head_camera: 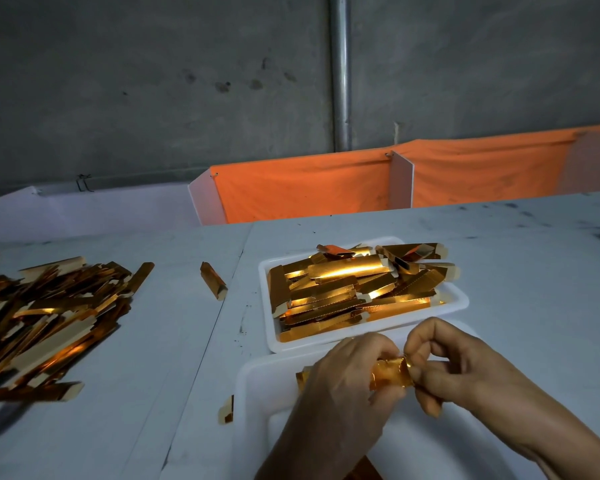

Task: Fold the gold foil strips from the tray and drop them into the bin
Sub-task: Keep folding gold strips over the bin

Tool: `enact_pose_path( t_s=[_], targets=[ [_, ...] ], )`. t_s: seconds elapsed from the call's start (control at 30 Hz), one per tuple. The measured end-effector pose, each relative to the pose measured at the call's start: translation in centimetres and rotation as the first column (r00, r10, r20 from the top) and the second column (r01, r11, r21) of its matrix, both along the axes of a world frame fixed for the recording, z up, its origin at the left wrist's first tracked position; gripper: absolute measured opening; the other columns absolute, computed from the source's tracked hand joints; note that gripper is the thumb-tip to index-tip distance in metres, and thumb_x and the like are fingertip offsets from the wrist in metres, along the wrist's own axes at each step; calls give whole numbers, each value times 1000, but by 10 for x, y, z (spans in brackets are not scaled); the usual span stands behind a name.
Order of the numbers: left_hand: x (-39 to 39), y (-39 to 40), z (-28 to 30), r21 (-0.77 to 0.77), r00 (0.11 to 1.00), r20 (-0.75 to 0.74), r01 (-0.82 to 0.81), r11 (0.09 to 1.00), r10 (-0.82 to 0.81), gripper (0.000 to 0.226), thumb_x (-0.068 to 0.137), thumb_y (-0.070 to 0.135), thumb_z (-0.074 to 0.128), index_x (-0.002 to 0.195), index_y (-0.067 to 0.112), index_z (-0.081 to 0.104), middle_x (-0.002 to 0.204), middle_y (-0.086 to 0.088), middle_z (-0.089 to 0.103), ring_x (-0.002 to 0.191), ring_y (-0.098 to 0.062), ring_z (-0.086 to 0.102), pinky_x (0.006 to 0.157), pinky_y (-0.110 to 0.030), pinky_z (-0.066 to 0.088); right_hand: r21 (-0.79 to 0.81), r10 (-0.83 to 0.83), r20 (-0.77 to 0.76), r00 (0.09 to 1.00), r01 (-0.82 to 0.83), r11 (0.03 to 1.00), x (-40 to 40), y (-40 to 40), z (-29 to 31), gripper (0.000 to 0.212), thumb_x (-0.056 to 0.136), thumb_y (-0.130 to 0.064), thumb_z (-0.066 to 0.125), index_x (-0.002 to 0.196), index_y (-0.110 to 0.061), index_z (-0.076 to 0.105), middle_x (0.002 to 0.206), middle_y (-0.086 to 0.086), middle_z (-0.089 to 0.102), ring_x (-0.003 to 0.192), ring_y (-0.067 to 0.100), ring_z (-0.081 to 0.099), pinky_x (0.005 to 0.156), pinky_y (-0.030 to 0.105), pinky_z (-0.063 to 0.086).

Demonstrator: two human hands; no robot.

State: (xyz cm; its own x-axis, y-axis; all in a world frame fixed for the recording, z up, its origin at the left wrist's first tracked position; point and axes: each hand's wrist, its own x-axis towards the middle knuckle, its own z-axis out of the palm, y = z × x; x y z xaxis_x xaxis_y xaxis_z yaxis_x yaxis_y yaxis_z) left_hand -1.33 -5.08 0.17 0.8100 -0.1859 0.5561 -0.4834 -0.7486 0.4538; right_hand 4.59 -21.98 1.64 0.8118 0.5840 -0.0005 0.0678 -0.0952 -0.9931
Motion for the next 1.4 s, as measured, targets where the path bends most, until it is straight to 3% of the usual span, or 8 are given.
enact_pose_path(
  t_s=[0.43, 0.57, 0.83, 1.1, 1.2, 1.27, 1.33, 1.4],
  targets=[
    [-6, 6, 18, -345, 979, -140, 92, 934, -148, 20, 81, 34, 64, 99, 27, 68, 101, 26, 63, 104, 3, 56, 86, -11, 45, 365, 118, -302, 946, 0, 931, -1, 1, 3, 10, 78, -11, 67, 85, -6, 70, 66, 13, 45, 44, 17, 45, 44, 23, 43],
    [-4, 7, 17, -396, 972, -148, 110, 912, -182, 17, 82, 27, 66, 97, 20, 71, 102, 21, 65, 101, -2, 60, 86, -16, 48, 361, 101, -260, 960, 0, 933, -3, 3, 2, 48, 48, -33, 94, 80, -6, 69, 61, 10, 47, 43, 16, 44, 44, 23, 42],
    [-5, 8, 17, -446, 953, -270, 2, 895, -136, 19, 82, 25, 72, 87, 40, 62, 100, 27, 64, 100, 4, 59, 85, -13, 48, 300, 13, -293, 956, 79, 951, -4, 9, -2, 23, 73, -25, 66, 81, -4, 60, 62, 11, 49, 45, 17, 45, 44, 22, 40],
    [-5, 2, 11, -156, 984, -179, -23, 988, -6, 21, 82, 38, 69, 97, 37, 54, 108, 24, 60, 101, 11, 50, 84, -9, 43, 94, -65, -202, 977, 86, 992, -2, 6, -2, 29, 73, -30, 73, 84, -6, 60, 68, 15, 59, 59, 18, 61, 54, 23, 50],
    [-2, -2, 7, -93, 997, -60, -50, 994, 45, 30, 83, 36, 65, 111, 25, 61, 126, 20, 54, 119, 11, 38, 107, -25, 33, 2, -131, -91, 987, 132, 991, -2, 6, -2, 27, 70, -29, 71, 85, -8, 63, 76, 16, 64, 65, 18, 66, 57, 23, 52],
    [-1, -1, 9, -212, 983, 39, -165, 963, 178, 28, 87, 31, 56, 115, 34, 59, 131, 26, 44, 129, 11, 30, 111, -27, 23, 17, -214, -24, 976, 215, 977, -1, 4, -3, 17, 73, -26, 70, 82, -13, 65, 81, 17, 65, 71, 21, 70, 58, 24, 54],
    [-1, 8, 12, -411, 918, 86, -322, 853, 388, 26, 94, 25, 51, 110, 46, 53, 128, 25, 48, 124, 7, 39, 101, -20, 36, 52, -285, 23, 958, 284, 958, 2, 3, -3, 2, 78, -21, 68, 79, -19, 66, 83, 12, 66, 76, 22, 72, 60, 27, 54],
    [-2, 18, 14, -565, 858, -29, -437, 700, 513, 30, 95, 22, 52, 99, 52, 51, 116, 26, 53, 112, 6, 48, 86, -10, 43, 80, -318, 41, 947, 314, 946, 4, 0, -4, 9, 83, -16, 64, 79, -23, 67, 81, 6, 65, 79, 22, 72, 61, 29, 54]
  ],
)
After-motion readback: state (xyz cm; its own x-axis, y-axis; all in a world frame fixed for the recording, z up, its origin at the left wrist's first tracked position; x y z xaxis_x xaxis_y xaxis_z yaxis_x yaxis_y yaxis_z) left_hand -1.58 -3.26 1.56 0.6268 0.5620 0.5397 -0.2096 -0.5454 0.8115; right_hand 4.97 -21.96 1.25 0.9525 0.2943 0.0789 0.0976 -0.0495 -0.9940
